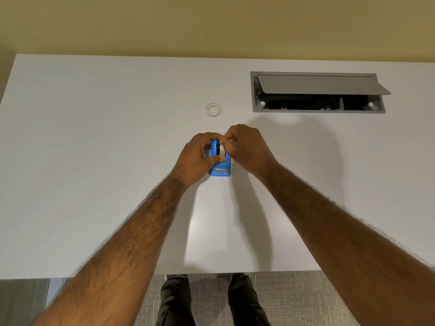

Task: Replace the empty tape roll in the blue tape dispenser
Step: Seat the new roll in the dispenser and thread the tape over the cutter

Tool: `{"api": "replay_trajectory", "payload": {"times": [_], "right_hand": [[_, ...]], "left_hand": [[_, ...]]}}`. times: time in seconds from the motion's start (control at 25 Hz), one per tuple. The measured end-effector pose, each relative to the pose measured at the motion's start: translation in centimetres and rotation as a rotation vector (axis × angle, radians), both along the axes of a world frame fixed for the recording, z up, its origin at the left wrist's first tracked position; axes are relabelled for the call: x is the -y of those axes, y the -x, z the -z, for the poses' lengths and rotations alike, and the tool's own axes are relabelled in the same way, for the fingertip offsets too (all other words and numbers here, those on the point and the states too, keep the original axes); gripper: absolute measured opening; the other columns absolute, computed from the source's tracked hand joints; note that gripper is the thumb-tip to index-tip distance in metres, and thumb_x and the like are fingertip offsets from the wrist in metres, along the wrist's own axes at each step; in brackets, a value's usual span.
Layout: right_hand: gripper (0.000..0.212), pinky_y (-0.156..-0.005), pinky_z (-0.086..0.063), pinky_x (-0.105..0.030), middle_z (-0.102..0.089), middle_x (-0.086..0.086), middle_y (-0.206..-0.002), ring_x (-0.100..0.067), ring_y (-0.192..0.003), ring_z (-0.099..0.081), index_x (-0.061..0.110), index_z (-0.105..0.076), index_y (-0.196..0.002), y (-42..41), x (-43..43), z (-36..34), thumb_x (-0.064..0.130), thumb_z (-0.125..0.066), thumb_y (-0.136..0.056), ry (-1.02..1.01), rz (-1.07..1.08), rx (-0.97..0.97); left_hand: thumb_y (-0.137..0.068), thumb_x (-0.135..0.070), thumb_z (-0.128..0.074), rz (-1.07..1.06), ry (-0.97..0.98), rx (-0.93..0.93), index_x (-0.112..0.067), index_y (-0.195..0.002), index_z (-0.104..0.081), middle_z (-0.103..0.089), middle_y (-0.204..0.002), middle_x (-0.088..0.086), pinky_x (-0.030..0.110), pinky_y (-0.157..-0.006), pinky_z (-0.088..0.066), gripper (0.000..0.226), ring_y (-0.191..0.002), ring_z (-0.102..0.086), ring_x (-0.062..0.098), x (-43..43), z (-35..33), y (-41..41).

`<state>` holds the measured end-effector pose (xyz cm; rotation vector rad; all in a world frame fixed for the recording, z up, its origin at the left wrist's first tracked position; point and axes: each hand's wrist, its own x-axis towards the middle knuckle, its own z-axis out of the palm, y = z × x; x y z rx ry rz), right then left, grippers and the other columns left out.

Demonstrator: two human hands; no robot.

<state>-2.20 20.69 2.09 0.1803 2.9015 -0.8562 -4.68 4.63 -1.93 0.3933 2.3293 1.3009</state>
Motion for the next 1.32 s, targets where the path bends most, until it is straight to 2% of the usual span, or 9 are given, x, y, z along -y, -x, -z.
{"api": "replay_trajectory", "payload": {"times": [0.16,0.36,0.6,0.76,0.88,1.0,1.16,1.32], "right_hand": [[0.02,-0.055,-0.033,-0.016,-0.057,-0.006,-0.071,-0.016,-0.065,-0.051,0.007,-0.061,-0.08,0.2,0.2,0.1,0.023,-0.054,-0.092,-0.028,0.009,0.022],[0.025,-0.066,-0.038,-0.023,-0.066,-0.012,-0.08,-0.017,-0.068,-0.053,0.004,-0.064,-0.088,0.7,0.2,0.0,0.026,-0.054,-0.094,-0.056,0.013,0.037],[0.024,-0.071,-0.043,-0.023,-0.067,-0.015,-0.088,-0.022,-0.075,-0.059,0.003,-0.063,-0.095,0.5,0.0,0.2,0.021,-0.048,-0.096,-0.036,0.041,0.037],[0.019,-0.081,-0.049,-0.031,-0.063,-0.014,-0.095,-0.023,-0.084,-0.056,0.006,-0.062,-0.107,-1.6,-0.1,0.1,0.016,-0.051,-0.094,-0.106,-0.085,0.015],[0.038,-0.082,-0.049,-0.036,-0.059,-0.012,-0.104,-0.025,-0.092,-0.052,0.007,-0.053,-0.125,-4.0,-0.1,0.3,0.006,-0.058,-0.087,-0.188,-0.189,-0.076],[0.055,-0.086,-0.051,-0.039,-0.058,-0.011,-0.115,-0.026,-0.099,-0.053,0.009,-0.045,-0.134,-5.3,-0.4,0.9,0.007,-0.064,-0.083,-0.285,-0.231,-0.119],[0.058,-0.086,-0.051,-0.04,-0.056,-0.01,-0.123,-0.027,-0.106,-0.053,0.01,-0.043,-0.136,-6.1,-0.3,1.3,0.009,-0.066,-0.082,-0.363,-0.302,-0.175],[0.053,-0.082,-0.051,-0.039,-0.058,-0.008,-0.116,-0.025,-0.1,-0.055,0.01,-0.046,-0.132,-5.8,0.3,1.2,0.009,-0.065,-0.083,-0.351,-0.269,-0.181]], "left_hand": [[-0.08,-0.022,-0.084,-0.007,0.013,0.0,-0.029,-0.124,-0.058,-0.059,-0.118,-0.011,0.006,-0.082,-0.038,0.052,-0.105,-0.058,0.009,-0.1,0.2,0.0],[-0.079,-0.023,-0.084,-0.002,0.03,-0.002,-0.026,-0.127,-0.059,-0.06,-0.119,-0.01,0.013,-0.085,-0.041,0.054,-0.105,-0.059,0.01,0.0,0.5,0.2],[-0.079,-0.022,-0.084,0.001,0.013,0.004,-0.027,-0.127,-0.06,-0.061,-0.121,-0.009,0.008,-0.082,-0.039,0.054,-0.105,-0.059,0.009,0.0,0.2,0.2],[-0.077,-0.018,-0.085,-0.011,-0.019,0.02,-0.026,-0.126,-0.062,-0.063,-0.121,-0.007,0.003,-0.08,-0.039,0.054,-0.104,-0.06,0.008,0.1,0.2,0.2],[-0.078,-0.018,-0.084,-0.01,-0.023,0.017,-0.025,-0.128,-0.061,-0.063,-0.123,-0.007,0.005,-0.083,-0.041,0.055,-0.106,-0.061,0.009,0.2,0.2,0.1],[-0.079,-0.02,-0.084,-0.002,-0.014,0.015,-0.028,-0.128,-0.061,-0.063,-0.125,-0.007,0.007,-0.083,-0.041,0.054,-0.106,-0.061,0.007,0.1,0.2,0.2],[-0.081,-0.024,-0.083,0.004,0.0,0.012,-0.024,-0.13,-0.061,-0.063,-0.126,-0.007,0.01,-0.087,-0.042,0.054,-0.106,-0.061,0.008,0.1,0.4,0.2],[-0.082,-0.026,-0.082,0.012,0.011,-0.001,-0.025,-0.13,-0.061,-0.062,-0.126,-0.007,0.012,-0.089,-0.043,0.053,-0.107,-0.061,0.009,0.1,0.5,0.2]]}}
